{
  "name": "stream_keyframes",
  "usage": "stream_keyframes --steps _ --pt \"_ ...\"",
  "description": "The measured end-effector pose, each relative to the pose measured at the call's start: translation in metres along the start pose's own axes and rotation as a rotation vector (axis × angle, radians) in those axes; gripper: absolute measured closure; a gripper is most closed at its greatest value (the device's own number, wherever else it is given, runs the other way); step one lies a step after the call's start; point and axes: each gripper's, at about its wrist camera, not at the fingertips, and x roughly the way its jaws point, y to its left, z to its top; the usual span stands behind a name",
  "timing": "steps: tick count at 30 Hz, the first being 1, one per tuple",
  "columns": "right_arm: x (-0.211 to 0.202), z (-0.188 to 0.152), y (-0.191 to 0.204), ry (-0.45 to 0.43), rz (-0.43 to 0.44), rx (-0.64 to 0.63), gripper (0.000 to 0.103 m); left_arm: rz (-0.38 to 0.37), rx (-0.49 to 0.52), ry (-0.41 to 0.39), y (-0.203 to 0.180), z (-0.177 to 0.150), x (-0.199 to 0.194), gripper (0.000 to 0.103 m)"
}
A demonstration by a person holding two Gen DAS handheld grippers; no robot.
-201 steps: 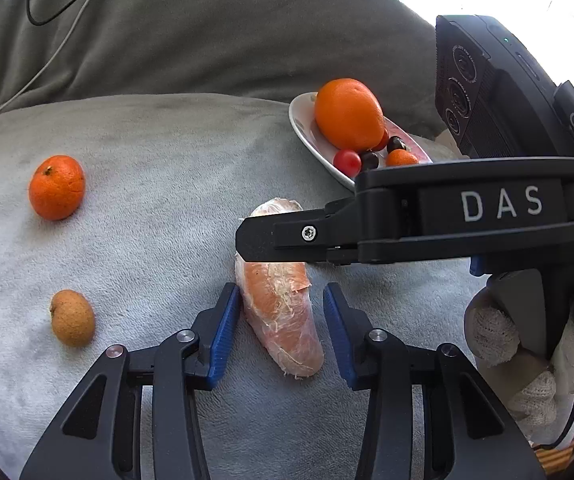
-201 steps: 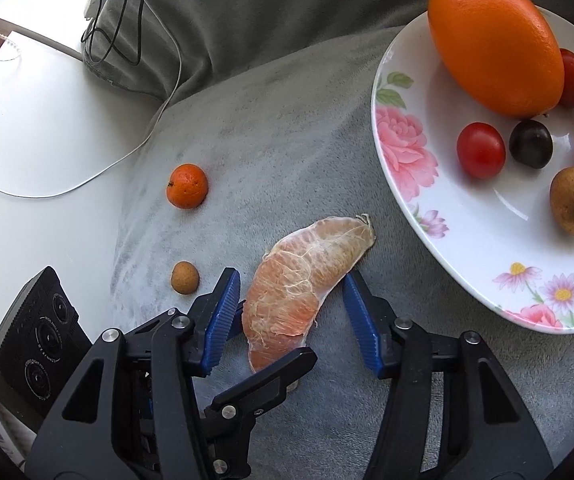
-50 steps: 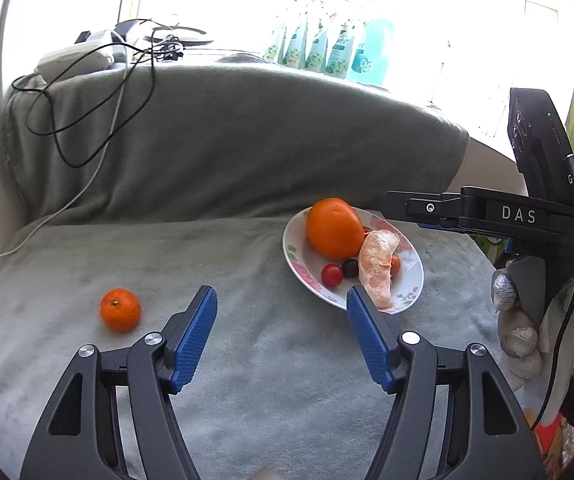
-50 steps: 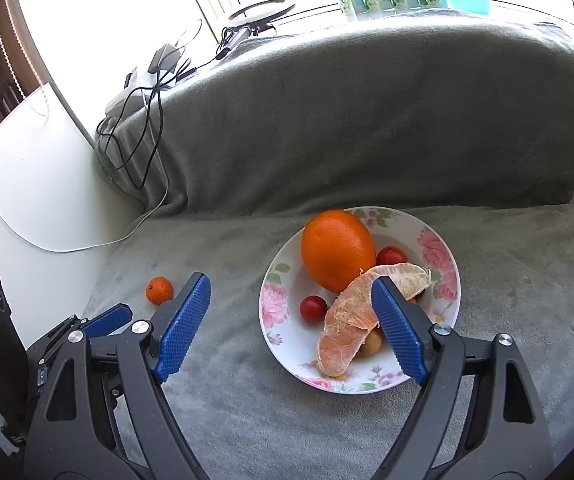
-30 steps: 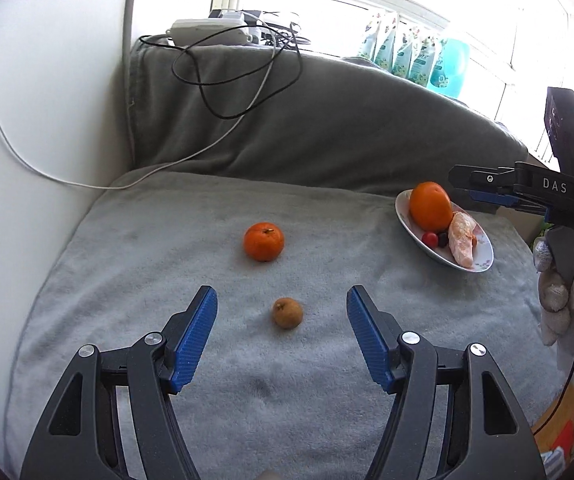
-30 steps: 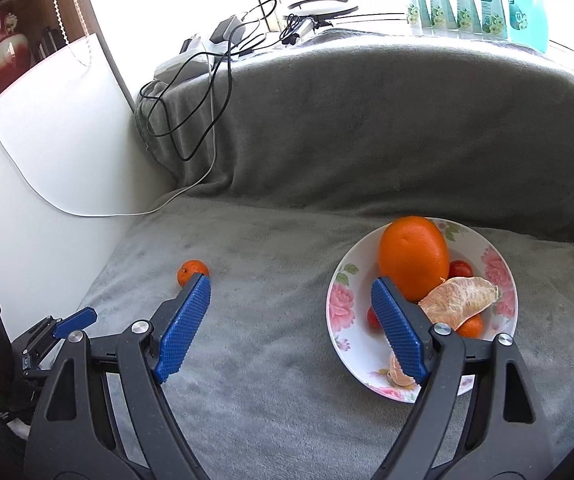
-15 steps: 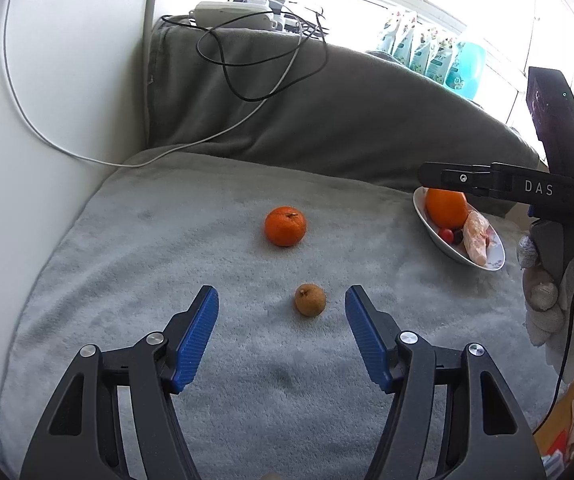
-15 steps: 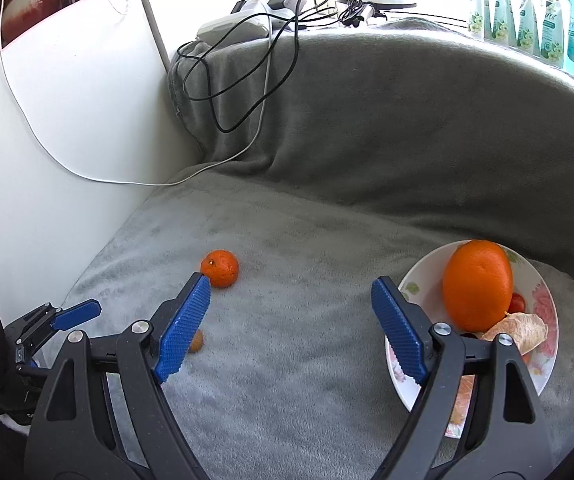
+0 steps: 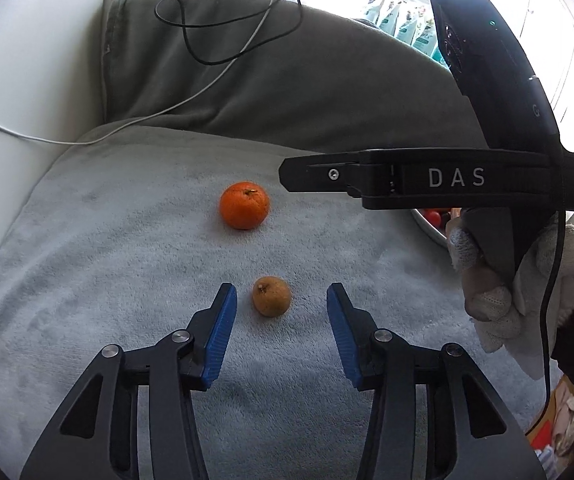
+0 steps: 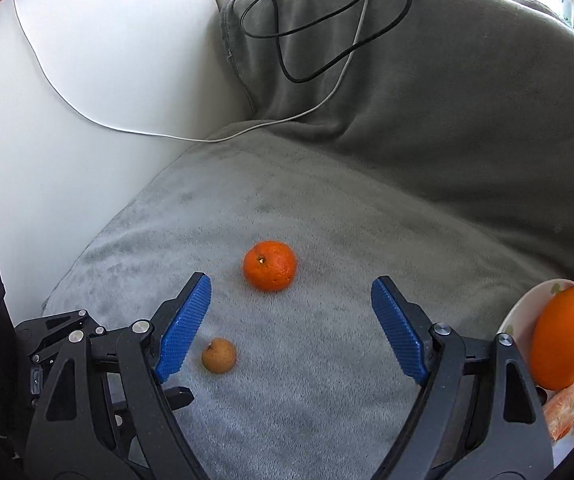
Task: Organize fruits
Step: 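Move both open tools toward the small mandarin and brown round fruit, then grasp the brown round fruit with the left tool while the right tool grasps the mandarin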
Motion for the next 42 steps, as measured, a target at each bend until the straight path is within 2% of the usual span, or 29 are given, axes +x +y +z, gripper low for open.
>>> stream_keyframes --steps 2,5,8,12,23,27,32,38,42 --pt "0.009 0.001 0.001 0.015 0.008 -0.004 0.019 -0.004 -0.003 0.011 0.000 0.000 0.005 0.058" --pt "0.021 0.003 0.004 0.042 0.028 -0.011 0.025 -0.009 -0.006 0.026 0.001 0.001 0.012 0.059" --pt "0.034 0.004 0.009 0.063 0.021 -0.023 0.026 -0.011 -0.010 0.037 0.001 0.002 0.018 0.060" --pt "0.049 0.004 0.010 0.090 0.022 -0.028 0.038 -0.015 -0.020 0.043 0.002 0.004 0.022 0.062" --pt "0.067 0.009 0.015 0.103 0.000 -0.066 0.040 -0.010 -0.034 0.082 0.004 0.010 0.045 0.064" --pt "0.073 0.009 0.015 0.114 -0.009 -0.063 0.048 -0.008 -0.034 0.088 0.005 0.008 0.050 0.066" --pt "0.078 0.008 0.015 0.123 -0.034 -0.065 0.050 -0.002 -0.032 0.096 0.006 0.014 0.063 0.068" --pt "0.085 0.011 0.016 0.128 -0.036 -0.063 0.058 0.004 -0.040 0.099 0.010 0.014 0.067 0.075" --pt "0.085 0.011 0.017 0.121 -0.043 -0.060 0.059 0.002 -0.042 0.095 0.011 0.014 0.067 0.078"
